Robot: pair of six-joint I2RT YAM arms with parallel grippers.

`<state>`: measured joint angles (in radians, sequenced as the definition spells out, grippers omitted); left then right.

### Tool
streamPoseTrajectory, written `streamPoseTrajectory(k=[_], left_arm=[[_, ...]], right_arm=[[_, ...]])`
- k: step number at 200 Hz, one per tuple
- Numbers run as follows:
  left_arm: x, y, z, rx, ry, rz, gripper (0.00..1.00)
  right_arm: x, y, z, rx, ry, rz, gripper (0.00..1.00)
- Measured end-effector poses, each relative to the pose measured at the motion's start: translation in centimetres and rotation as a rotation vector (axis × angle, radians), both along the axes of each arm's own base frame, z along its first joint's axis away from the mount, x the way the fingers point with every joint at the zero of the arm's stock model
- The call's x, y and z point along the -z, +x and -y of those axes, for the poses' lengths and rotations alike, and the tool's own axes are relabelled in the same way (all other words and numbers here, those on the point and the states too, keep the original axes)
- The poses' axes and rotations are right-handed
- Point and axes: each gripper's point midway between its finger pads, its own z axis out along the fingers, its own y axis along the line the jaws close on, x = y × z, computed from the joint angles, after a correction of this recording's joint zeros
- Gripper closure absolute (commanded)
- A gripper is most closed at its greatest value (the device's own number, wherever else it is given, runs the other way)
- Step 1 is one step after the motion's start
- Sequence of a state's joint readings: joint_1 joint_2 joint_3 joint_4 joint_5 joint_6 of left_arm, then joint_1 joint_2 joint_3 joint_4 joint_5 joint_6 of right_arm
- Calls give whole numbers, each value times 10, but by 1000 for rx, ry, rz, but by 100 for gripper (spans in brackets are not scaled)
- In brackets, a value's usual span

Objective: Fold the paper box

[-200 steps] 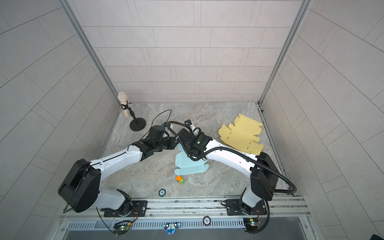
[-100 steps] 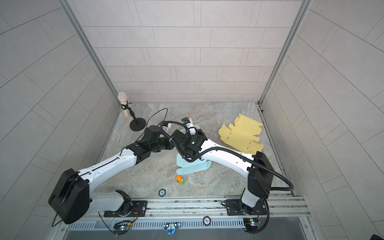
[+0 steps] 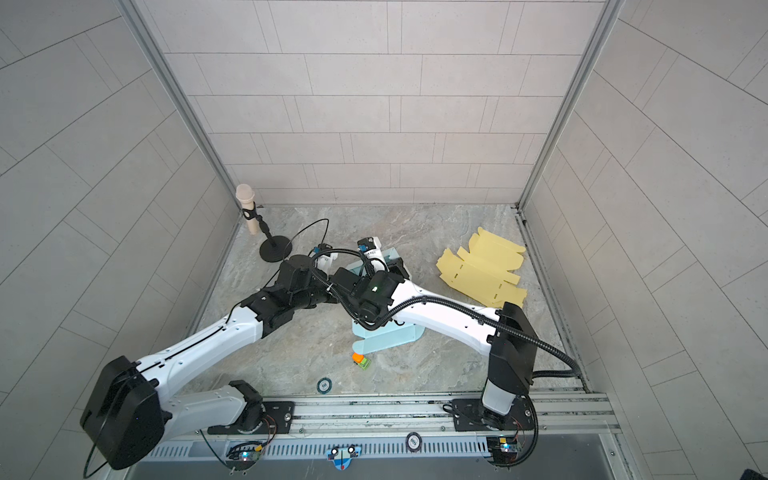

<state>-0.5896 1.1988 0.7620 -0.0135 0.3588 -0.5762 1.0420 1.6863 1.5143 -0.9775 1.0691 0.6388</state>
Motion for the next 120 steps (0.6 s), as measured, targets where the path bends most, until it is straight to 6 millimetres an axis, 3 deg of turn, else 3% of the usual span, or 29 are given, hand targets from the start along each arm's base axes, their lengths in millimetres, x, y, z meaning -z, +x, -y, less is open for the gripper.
streamPoseTrajectory(k=[59,105,120], left_arm=[[-2,-2,3,17,-12,1,90],[-3,-2,2,15,-12,4,89],[-3,-2,2,13,-11,4,90]], right_arm=[[-1,-4,1,7,-5,13,81],[-4,-4,3,12,-14,24,100],[-4,-5,3,15,-14,30,100]])
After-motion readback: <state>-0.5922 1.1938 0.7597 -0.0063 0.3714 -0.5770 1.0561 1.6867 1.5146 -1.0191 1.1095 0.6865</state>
